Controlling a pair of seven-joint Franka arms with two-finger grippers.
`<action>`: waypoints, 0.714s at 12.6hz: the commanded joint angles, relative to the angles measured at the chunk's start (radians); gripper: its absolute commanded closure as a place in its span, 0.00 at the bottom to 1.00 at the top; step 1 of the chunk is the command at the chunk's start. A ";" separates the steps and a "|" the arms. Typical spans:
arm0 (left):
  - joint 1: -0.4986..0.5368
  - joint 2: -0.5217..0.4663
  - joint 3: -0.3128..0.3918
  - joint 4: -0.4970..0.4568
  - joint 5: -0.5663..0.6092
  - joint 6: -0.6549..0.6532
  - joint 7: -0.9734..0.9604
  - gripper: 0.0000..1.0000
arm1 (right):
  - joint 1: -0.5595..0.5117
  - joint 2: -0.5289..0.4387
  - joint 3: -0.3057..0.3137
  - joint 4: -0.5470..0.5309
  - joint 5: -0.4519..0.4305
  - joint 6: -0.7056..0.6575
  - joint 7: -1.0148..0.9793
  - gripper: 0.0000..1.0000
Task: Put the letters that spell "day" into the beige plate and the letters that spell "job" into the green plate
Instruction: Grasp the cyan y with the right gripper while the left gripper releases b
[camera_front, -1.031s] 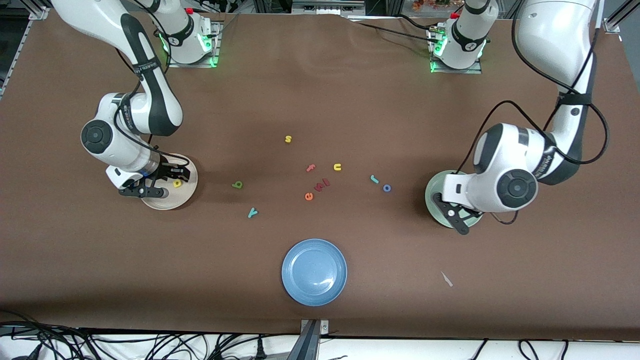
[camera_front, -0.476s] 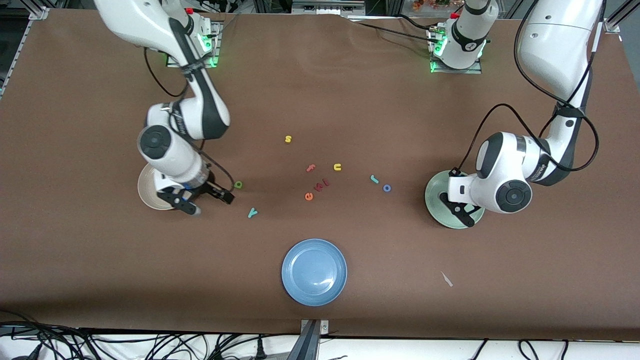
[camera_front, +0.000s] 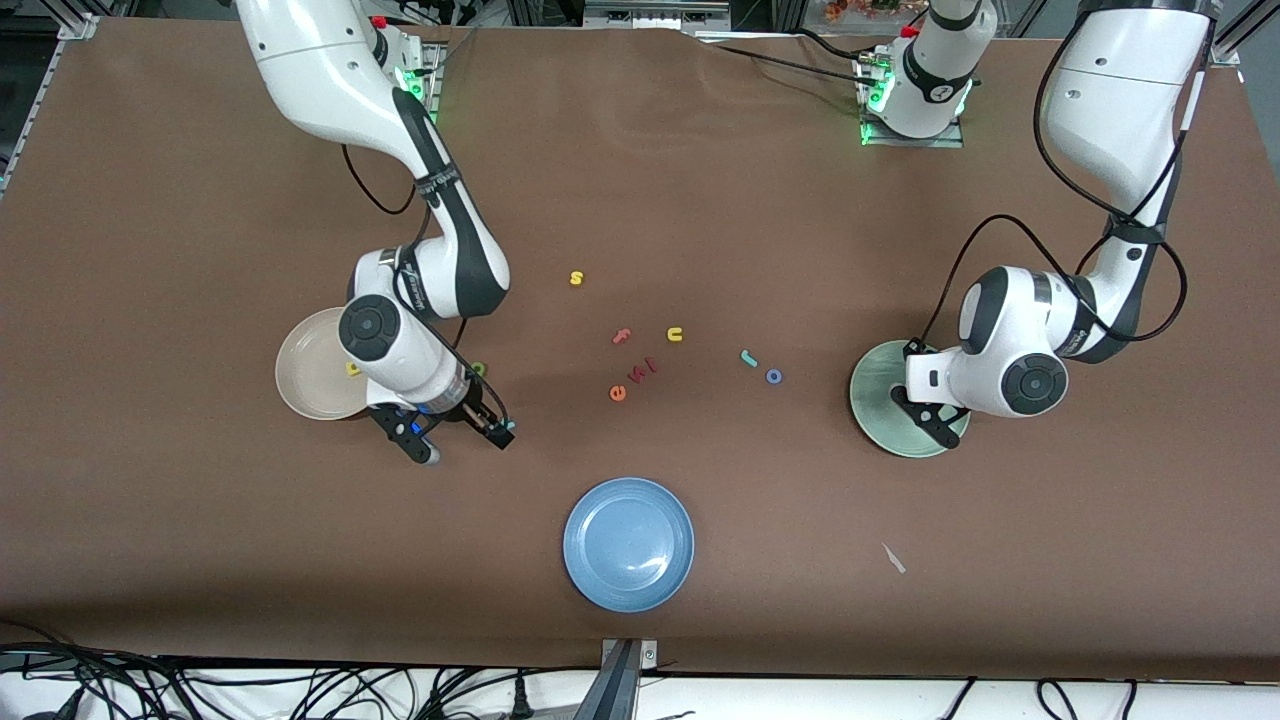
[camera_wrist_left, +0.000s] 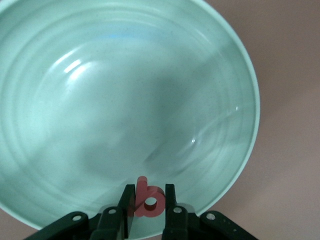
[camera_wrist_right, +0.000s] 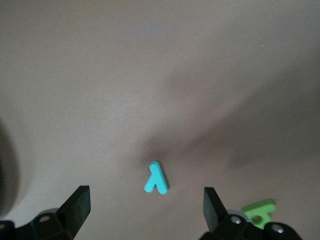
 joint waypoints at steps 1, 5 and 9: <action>0.003 -0.013 -0.006 -0.029 -0.004 0.028 -0.004 0.87 | -0.012 0.084 0.012 0.103 0.023 -0.028 0.039 0.00; 0.004 -0.014 -0.006 -0.037 -0.004 0.041 -0.002 0.74 | -0.013 0.116 0.014 0.118 0.026 -0.058 0.040 0.01; 0.003 -0.033 -0.008 -0.034 -0.004 0.030 0.001 0.00 | -0.013 0.141 0.014 0.156 0.026 -0.095 0.071 0.19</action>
